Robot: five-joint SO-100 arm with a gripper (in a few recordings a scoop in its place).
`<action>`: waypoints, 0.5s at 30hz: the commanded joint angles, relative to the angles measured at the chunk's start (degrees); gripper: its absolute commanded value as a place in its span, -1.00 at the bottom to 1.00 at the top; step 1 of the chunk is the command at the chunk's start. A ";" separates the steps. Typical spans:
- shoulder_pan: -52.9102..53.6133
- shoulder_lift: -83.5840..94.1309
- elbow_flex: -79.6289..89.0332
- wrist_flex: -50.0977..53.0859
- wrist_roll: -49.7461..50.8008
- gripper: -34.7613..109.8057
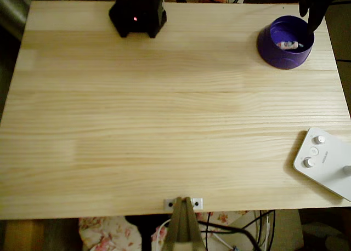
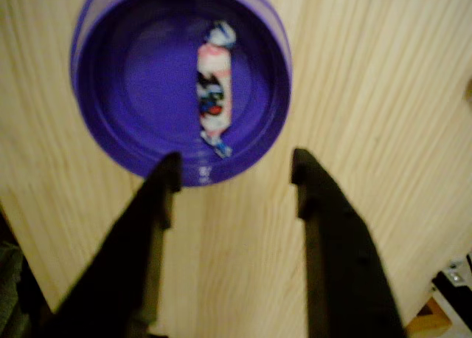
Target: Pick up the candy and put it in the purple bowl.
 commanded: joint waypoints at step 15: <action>5.54 9.32 -3.34 3.87 -3.78 -0.35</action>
